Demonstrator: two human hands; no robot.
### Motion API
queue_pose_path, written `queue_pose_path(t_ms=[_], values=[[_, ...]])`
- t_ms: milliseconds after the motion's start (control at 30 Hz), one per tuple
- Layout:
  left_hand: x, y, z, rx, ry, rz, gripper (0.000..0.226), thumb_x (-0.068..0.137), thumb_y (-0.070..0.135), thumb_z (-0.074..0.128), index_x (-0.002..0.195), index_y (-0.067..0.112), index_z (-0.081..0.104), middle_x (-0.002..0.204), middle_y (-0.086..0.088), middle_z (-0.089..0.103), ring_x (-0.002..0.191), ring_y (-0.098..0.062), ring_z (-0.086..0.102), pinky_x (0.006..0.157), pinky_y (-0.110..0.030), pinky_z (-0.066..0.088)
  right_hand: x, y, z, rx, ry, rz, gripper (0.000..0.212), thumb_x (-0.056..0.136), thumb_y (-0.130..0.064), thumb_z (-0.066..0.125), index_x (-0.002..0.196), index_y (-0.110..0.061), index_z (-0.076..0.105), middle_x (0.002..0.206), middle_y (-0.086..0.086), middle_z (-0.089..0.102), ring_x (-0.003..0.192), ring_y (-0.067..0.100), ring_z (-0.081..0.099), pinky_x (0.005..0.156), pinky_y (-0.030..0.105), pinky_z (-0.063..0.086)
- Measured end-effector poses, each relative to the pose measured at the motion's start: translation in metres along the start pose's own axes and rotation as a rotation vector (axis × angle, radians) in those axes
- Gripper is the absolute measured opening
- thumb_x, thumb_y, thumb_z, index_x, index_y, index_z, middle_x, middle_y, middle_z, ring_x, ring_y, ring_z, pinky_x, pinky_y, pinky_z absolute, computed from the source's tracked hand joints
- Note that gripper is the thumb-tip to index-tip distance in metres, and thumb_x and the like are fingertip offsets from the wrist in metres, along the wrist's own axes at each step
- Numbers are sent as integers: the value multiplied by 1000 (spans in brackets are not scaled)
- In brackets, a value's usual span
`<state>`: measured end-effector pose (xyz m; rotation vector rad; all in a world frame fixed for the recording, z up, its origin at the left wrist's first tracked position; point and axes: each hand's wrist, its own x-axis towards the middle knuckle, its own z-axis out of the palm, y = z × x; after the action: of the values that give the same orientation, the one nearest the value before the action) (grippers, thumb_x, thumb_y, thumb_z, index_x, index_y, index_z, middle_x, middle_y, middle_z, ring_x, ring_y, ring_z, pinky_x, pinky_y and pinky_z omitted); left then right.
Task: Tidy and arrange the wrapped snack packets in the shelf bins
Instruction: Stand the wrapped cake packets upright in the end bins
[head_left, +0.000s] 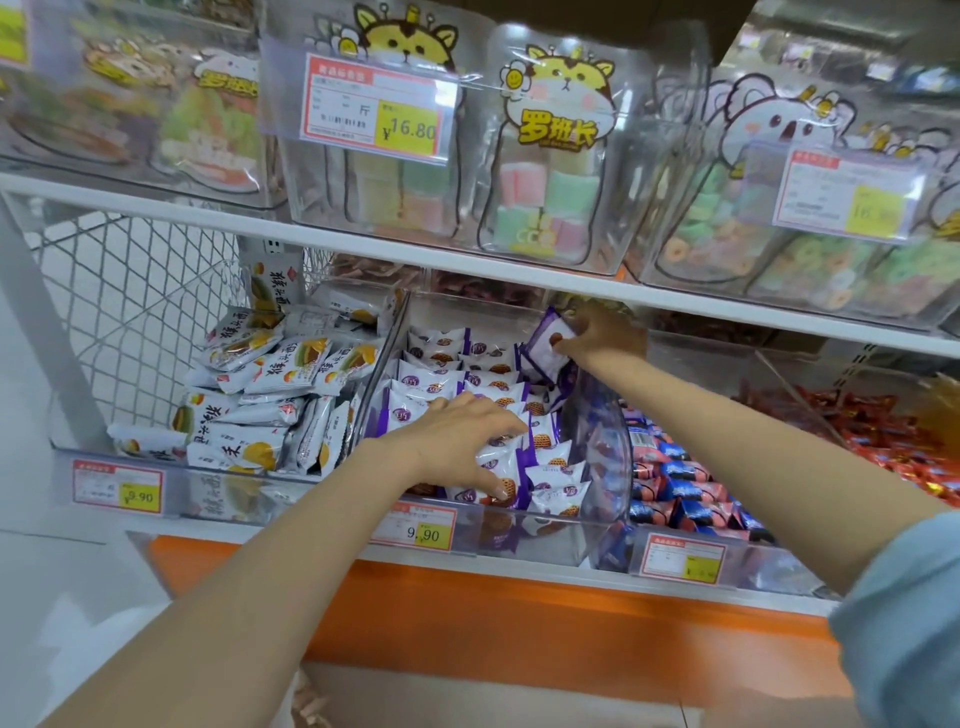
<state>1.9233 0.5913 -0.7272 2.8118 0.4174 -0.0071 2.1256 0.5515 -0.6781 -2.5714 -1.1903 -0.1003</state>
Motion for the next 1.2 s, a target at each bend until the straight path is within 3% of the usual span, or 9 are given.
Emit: queue_pose_path(t_ms=[133,233,300,367,467,533,800,1000,1200], values=[[1,9,-7,-328,123,-60,65,83,43,65,138,20,38,140,1,42,128,-16,38,106,-34,35,-32,17,-35,613,-85,-24,17,79,-12,74,90,-13,60,78,-4,63,64,9,60,63,20,45],[4,27,-20,-947,279,-228,44,92,46,49,122,14,47,123,-9,60,101,-17,61,90,-34,52,-66,29,-47,928,-162,-155,24,80,12,64,79,-10,54,73,6,67,47,10,64,46,18,49],[6,36,-29,-1471,184,-301,43,95,48,39,106,8,51,103,-19,68,86,-22,68,79,-31,57,-82,39,-44,966,-135,-283,28,79,18,60,76,-9,54,85,13,67,67,13,70,58,22,56],[6,41,-30,-1647,113,-283,36,93,39,47,104,5,54,91,-18,70,78,-20,70,71,-26,59,-95,45,-37,948,-106,-425,30,78,16,62,75,-14,60,102,8,68,95,16,68,75,27,57],[7,45,-25,-1524,152,-258,25,88,14,62,110,4,56,99,-13,68,81,-15,68,68,-21,58,-106,53,-30,955,-123,-480,43,79,14,61,76,-27,69,113,2,66,108,18,63,80,26,54],[7,44,-22,-1409,214,-230,23,84,7,66,105,10,55,104,-10,67,83,-13,67,67,-19,57,-110,56,-34,1038,-140,-407,30,73,9,56,83,-17,68,112,3,67,100,16,65,77,25,54],[4,43,-20,-1106,336,-115,30,74,9,76,95,19,57,100,-4,68,87,-14,67,79,-29,57,-109,43,-36,831,-392,-270,37,77,-17,72,112,-20,59,92,-1,71,85,11,68,77,23,55],[0,20,-25,-624,458,-108,26,78,23,74,97,18,57,93,7,61,91,-11,58,78,-22,47,-87,49,-44,842,-105,-137,24,79,-7,72,98,-17,60,95,0,66,90,17,61,84,28,49],[-9,-1,-14,24,2,-55,37,73,46,73,101,25,59,102,7,54,100,-12,43,83,-29,29,-79,53,-57,871,-243,-187,30,73,3,74,88,-18,59,79,-5,65,69,3,61,65,14,49]])
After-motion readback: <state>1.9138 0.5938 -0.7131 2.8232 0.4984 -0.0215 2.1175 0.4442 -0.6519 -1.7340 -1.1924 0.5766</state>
